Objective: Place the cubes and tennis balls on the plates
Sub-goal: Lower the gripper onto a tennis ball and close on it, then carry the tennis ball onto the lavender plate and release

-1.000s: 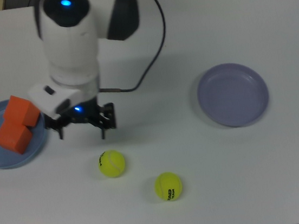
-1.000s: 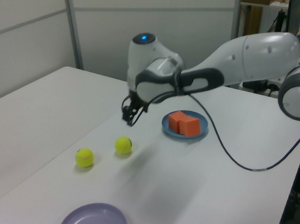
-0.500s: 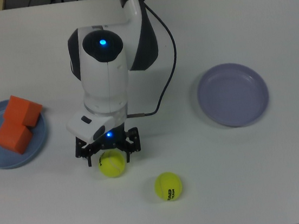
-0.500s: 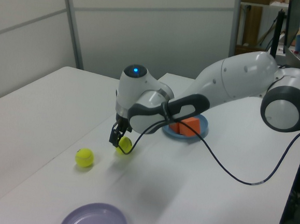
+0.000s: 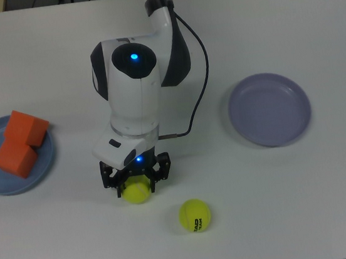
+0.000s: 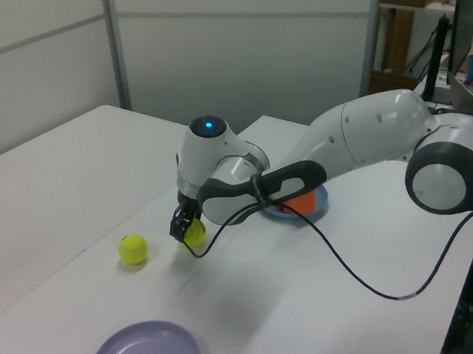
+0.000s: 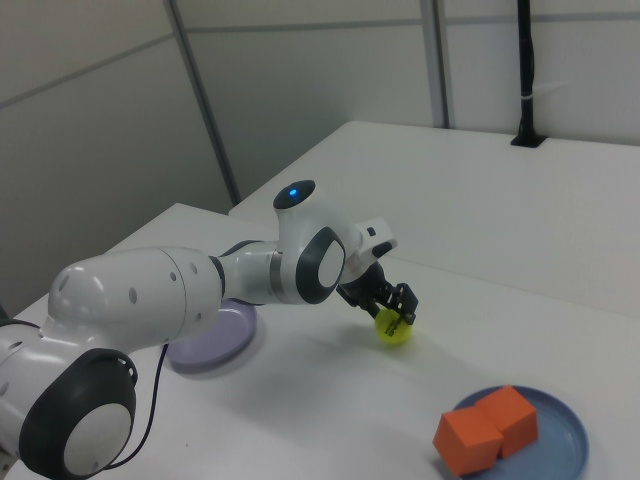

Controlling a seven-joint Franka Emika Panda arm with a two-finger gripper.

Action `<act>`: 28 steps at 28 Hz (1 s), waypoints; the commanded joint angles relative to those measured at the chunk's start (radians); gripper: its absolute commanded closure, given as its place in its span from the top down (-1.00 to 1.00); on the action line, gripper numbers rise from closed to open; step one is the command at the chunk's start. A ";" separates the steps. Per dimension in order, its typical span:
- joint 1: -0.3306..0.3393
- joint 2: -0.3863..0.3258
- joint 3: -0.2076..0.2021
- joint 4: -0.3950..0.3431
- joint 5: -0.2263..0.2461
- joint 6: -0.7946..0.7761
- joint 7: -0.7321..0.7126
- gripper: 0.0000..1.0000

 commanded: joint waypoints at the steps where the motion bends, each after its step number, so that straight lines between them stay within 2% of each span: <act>1: 0.017 -0.017 -0.006 -0.030 -0.022 0.019 0.039 -1.00; 9: 0.030 -0.060 0.003 -0.023 -0.010 0.013 0.063 -1.00; 12: 0.042 -0.079 0.046 -0.021 -0.008 0.013 0.066 -1.00; 13: 0.044 -0.095 0.072 -0.021 -0.007 0.008 0.068 -1.00; 17: 0.056 -0.123 0.120 -0.024 -0.016 -0.016 0.123 -1.00; 18: 0.074 -0.134 0.140 -0.024 -0.019 -0.052 0.146 -1.00; 22: 0.134 -0.163 0.152 -0.023 -0.019 -0.179 0.187 -1.00; 24: 0.186 -0.178 0.155 -0.021 -0.019 -0.289 0.220 -1.00; 28: 0.246 -0.174 0.180 -0.027 -0.019 -0.420 0.261 -1.00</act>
